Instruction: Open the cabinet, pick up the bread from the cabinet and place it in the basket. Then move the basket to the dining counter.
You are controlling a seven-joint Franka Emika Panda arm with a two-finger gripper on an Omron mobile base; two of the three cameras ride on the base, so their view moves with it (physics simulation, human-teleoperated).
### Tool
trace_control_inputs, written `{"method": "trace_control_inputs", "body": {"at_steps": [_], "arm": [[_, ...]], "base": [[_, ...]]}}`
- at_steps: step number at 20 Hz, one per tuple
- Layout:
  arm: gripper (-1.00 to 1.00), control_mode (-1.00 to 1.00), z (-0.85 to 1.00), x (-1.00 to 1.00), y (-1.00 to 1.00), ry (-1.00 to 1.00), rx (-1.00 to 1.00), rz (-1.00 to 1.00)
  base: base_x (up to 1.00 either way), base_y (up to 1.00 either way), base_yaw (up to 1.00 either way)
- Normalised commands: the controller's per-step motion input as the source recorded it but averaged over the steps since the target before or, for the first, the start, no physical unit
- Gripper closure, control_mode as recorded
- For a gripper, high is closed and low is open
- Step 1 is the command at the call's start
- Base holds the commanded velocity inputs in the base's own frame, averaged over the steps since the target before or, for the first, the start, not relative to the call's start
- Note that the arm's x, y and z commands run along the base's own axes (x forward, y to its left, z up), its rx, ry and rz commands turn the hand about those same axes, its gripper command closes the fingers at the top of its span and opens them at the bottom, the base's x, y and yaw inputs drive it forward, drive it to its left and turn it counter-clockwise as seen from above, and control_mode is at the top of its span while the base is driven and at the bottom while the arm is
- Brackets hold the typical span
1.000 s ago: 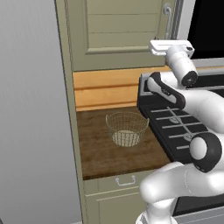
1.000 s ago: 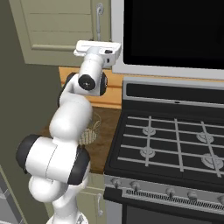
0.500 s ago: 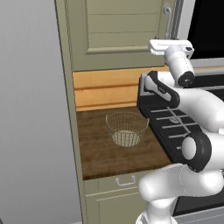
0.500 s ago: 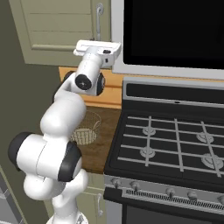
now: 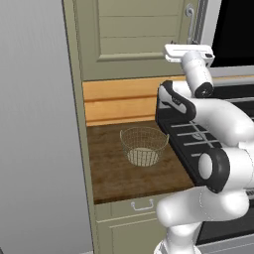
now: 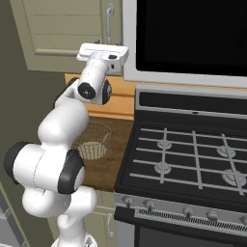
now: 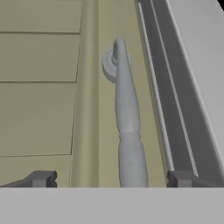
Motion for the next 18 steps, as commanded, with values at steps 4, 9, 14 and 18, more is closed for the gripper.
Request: {"method": "trace_control_inputs", "body": {"at_steps": [4, 9, 14, 18], "arm": [[-1.0, -1.0, 0.0, 0.08, 0.0, 0.0, 0.0, 0.0], [-1.0, -1.0, 0.0, 0.0, 0.0, 0.0, 0.0, 0.0], [1.0, -1.0, 0.0, 0.0, 0.0, 0.0, 0.0, 0.0], [1.0, -1.0, 0.0, 0.0, 0.0, 0.0, 0.0, 0.0]], "base": [[0.0, 0.0, 0.0], [0.0, 0.0, 0.0], [0.0, 0.0, 0.0], [0.0, 0.0, 0.0]]}}
